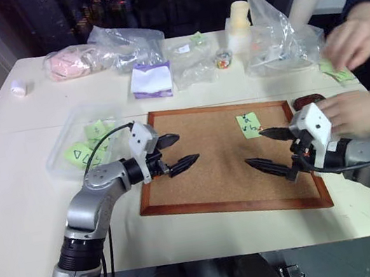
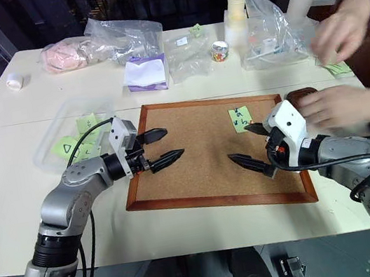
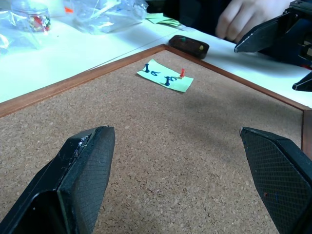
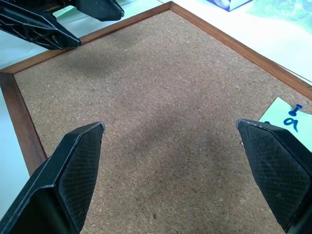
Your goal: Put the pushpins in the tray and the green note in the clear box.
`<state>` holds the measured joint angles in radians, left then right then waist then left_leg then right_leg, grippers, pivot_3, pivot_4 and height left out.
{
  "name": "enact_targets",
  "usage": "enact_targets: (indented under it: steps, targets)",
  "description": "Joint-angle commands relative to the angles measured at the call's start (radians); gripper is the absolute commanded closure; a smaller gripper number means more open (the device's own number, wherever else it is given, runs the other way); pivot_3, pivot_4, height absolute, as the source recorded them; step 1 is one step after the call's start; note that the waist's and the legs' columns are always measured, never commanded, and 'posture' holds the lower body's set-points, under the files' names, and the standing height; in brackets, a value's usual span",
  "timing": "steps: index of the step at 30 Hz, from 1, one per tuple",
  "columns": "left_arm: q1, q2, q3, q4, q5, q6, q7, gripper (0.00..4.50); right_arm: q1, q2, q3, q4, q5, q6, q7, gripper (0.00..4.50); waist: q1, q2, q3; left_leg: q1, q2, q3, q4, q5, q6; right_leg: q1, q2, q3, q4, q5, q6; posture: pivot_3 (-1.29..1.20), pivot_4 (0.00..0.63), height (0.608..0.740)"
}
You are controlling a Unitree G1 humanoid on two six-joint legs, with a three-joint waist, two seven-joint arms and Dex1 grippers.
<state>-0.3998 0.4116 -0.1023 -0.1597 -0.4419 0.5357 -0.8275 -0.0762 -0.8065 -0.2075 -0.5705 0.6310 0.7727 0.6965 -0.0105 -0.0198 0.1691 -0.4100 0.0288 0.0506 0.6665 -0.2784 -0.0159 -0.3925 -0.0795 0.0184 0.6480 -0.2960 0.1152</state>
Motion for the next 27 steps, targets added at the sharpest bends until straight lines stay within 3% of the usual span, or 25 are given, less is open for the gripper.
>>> enact_targets:
  steps: [1,27]
  targets:
    - [-0.015,0.007,0.007,-0.022,-0.005,-0.021,-0.015,0.02,-0.002,-0.015,-0.019,-0.020,-0.001,-0.011,0.005,0.00,0.000,0.000,0.000,0.000,0.000,0.000,0.000,0.000,0.000,0.000,0.000,0.000,0.000,0.000,0.000,0.00,0.150,0.740]
    - [-0.046,-0.022,0.002,0.002,0.020,-0.045,0.004,0.02,0.011,-0.002,-0.020,-0.024,-0.025,-0.020,-0.014,0.00,0.000,0.000,0.000,0.000,-0.001,0.000,0.000,0.000,0.000,0.000,0.000,0.000,0.000,0.000,0.000,0.00,0.150,0.740]
